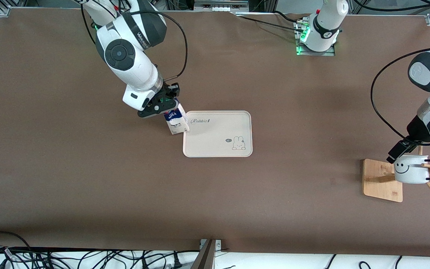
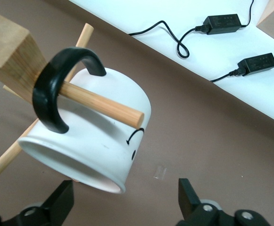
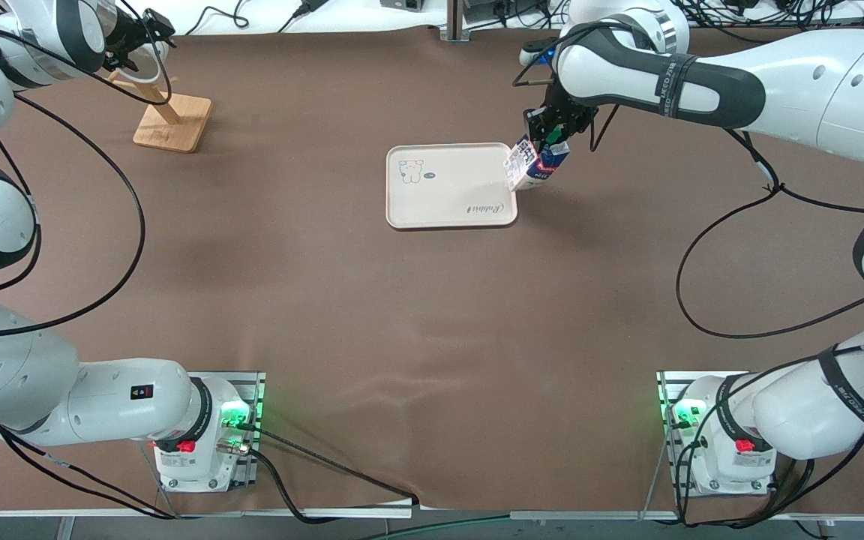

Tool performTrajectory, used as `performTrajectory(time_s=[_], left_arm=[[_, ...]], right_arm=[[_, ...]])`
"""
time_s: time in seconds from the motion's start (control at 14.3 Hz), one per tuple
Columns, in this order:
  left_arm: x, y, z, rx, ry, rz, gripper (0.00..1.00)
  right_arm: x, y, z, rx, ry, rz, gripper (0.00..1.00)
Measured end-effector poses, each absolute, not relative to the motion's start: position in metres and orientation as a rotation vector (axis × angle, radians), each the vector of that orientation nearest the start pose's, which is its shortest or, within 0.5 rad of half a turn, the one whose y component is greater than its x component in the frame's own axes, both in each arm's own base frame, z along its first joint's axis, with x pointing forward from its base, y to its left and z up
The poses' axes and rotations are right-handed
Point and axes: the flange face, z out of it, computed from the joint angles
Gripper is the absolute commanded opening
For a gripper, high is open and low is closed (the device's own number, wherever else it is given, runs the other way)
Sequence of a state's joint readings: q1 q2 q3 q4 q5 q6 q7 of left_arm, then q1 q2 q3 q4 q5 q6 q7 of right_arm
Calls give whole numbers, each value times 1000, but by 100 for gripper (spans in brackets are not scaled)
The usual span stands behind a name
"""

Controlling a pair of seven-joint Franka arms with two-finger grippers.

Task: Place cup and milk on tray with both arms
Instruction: 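Lower the carton onto the tray while the left gripper grasps the mug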

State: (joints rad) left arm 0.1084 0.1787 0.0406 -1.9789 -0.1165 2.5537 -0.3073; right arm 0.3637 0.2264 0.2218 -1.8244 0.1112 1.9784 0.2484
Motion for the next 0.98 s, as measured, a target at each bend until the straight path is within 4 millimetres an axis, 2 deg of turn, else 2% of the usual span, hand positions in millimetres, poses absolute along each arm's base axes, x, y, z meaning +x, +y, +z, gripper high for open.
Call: performTrajectory(time_s=[0.21,0.28,0.35,0.49,0.7,0.98], left_arm=[[619,94,420,-3073,-851,-628,22],[620,93,420,-3073,-851,-629,17],[620,93,421,-3073,-850,-631,10],[620,93,422,-3074,-848,-633,3],[621,90,423,-3077,-843,-637,0],[621,90,423,-3078,-842,-632,0]], right_arm=[[521,342,432,-2974,-426,107,39],[530,346,439,-2960,-420,84,38],[540,350,442,-2942,-396,75,38],[559,358,432,-2922,-299,95,37],[571,364,409,-2933,-142,147,37],[572,366,400,-2942,-45,175,37]])
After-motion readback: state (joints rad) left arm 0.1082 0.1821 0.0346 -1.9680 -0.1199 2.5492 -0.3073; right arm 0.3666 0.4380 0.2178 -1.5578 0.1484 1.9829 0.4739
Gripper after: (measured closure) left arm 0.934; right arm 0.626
